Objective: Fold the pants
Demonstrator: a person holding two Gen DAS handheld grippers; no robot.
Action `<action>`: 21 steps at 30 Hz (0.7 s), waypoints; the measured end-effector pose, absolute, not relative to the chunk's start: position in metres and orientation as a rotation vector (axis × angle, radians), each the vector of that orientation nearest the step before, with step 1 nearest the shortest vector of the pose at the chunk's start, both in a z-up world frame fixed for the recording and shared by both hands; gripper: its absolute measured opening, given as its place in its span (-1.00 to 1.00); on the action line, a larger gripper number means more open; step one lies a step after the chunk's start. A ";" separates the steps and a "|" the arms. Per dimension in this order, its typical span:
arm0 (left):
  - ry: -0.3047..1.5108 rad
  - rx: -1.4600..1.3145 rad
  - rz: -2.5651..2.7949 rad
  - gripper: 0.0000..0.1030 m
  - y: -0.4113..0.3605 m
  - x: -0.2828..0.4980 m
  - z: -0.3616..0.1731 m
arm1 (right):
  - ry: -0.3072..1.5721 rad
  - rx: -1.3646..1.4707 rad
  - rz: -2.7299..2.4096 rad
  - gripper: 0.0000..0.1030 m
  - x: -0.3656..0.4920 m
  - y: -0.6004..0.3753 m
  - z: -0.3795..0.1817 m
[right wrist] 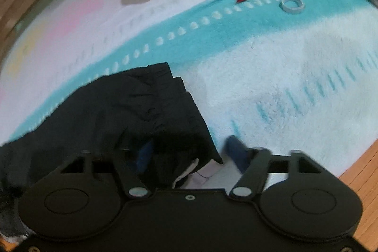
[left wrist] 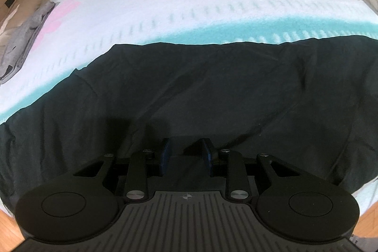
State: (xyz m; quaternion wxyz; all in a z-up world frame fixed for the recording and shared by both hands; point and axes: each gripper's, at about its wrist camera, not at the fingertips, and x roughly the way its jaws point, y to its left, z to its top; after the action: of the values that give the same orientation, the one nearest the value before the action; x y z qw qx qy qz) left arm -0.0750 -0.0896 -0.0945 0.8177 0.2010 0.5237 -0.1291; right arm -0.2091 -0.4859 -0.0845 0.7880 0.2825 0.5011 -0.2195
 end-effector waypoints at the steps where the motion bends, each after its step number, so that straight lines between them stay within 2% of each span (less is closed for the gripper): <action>1: 1.117 0.427 -0.280 -0.45 -0.089 -0.075 -0.095 | 1.078 0.603 -0.470 -0.24 -0.209 -0.486 -0.083; 2: 1.118 0.428 -0.282 -0.45 -0.089 -0.075 -0.094 | 1.072 0.623 -0.458 -0.45 -0.210 -0.486 -0.083; 5: 1.115 0.426 -0.282 -0.45 -0.089 -0.075 -0.092 | 1.044 0.680 -0.454 -0.55 -0.215 -0.489 -0.076; 14: 1.034 0.346 -0.352 -0.45 -0.110 -0.083 -0.064 | 0.915 0.729 -0.404 -0.61 -0.214 -0.477 -0.035; 21: 1.052 0.415 -0.437 -0.45 -0.150 -0.097 -0.087 | 0.907 0.703 -0.375 -0.63 -0.201 -0.463 -0.022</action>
State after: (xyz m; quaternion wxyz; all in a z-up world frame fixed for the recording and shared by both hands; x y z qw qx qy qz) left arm -0.0966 -0.1496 -0.0874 0.8220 0.1949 0.4942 -0.2054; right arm -0.2014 -0.4634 -0.0217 0.8234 0.3303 0.4263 -0.1763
